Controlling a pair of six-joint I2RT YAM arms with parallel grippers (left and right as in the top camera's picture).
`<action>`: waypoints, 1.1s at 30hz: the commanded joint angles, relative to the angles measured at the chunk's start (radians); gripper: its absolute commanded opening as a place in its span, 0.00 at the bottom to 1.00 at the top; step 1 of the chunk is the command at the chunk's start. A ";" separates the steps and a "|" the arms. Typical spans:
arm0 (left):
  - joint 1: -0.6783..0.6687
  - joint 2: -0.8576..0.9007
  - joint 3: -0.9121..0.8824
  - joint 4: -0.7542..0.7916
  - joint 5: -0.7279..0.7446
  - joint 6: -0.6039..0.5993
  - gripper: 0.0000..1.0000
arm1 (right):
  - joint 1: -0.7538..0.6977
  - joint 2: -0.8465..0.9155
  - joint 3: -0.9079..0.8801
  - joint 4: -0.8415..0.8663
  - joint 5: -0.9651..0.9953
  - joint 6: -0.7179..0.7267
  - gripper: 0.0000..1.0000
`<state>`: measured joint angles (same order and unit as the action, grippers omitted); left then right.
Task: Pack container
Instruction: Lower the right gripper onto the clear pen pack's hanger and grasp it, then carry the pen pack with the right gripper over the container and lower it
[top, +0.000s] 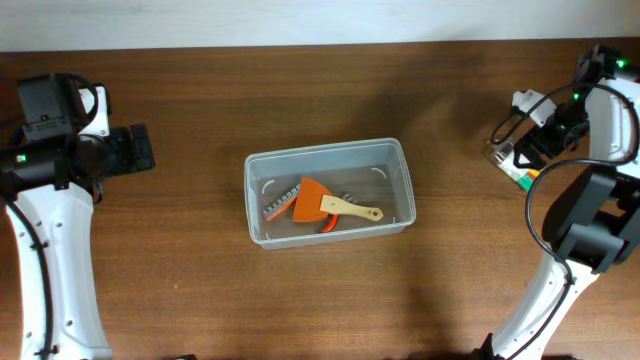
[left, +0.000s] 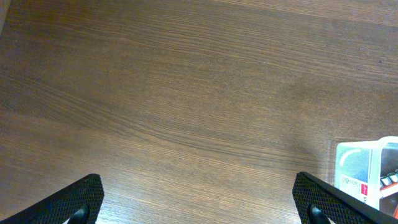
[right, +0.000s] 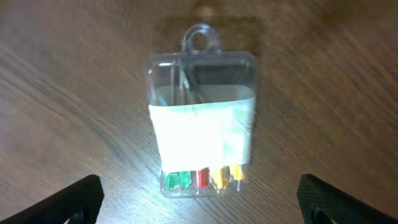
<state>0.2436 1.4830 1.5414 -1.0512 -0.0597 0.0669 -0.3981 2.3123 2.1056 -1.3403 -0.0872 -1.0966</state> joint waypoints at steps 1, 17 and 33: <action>0.002 -0.021 -0.002 0.003 -0.008 0.016 0.99 | -0.004 0.043 -0.003 -0.021 0.009 -0.085 1.00; 0.002 -0.021 -0.002 0.002 -0.007 0.008 0.99 | -0.007 0.183 -0.008 0.006 0.009 -0.138 0.99; 0.002 -0.021 -0.002 0.002 -0.006 -0.007 0.99 | -0.007 0.220 -0.008 0.014 -0.018 -0.137 0.77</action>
<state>0.2436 1.4830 1.5414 -1.0508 -0.0597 0.0658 -0.4007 2.4699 2.1124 -1.3167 -0.0731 -1.2316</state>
